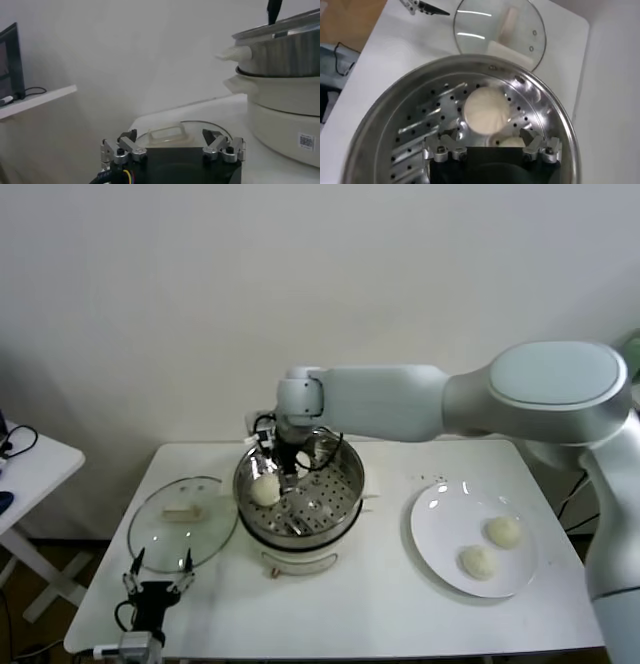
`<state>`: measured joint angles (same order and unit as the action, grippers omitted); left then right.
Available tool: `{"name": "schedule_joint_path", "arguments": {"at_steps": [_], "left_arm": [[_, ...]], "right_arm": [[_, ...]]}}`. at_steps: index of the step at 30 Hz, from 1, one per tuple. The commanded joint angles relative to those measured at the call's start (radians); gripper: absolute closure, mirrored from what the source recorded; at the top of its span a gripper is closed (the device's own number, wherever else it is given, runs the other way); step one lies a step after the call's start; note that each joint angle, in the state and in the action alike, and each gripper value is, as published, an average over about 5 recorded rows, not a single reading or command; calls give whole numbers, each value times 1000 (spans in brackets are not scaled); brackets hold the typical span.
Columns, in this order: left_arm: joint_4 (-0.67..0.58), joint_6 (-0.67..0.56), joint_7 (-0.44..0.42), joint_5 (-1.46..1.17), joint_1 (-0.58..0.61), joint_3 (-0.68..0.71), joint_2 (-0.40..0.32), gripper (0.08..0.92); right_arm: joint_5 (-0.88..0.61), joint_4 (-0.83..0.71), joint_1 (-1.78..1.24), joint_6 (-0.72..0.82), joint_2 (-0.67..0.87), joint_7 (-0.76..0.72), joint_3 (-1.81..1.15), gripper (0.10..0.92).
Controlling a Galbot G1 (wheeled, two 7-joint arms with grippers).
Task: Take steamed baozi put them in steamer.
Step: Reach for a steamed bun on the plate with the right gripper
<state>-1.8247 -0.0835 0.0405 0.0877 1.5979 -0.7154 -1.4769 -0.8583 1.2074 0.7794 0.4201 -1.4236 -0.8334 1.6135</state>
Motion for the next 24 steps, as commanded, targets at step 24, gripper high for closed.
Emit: {"name": "schedule_joint_path", "arguments": {"at_steps": [24], "left_arm": [[0,-1,1,8,3,-4,-13,177]], "right_arm": [[436,402,134,-132,890,-150,307,203]]}}
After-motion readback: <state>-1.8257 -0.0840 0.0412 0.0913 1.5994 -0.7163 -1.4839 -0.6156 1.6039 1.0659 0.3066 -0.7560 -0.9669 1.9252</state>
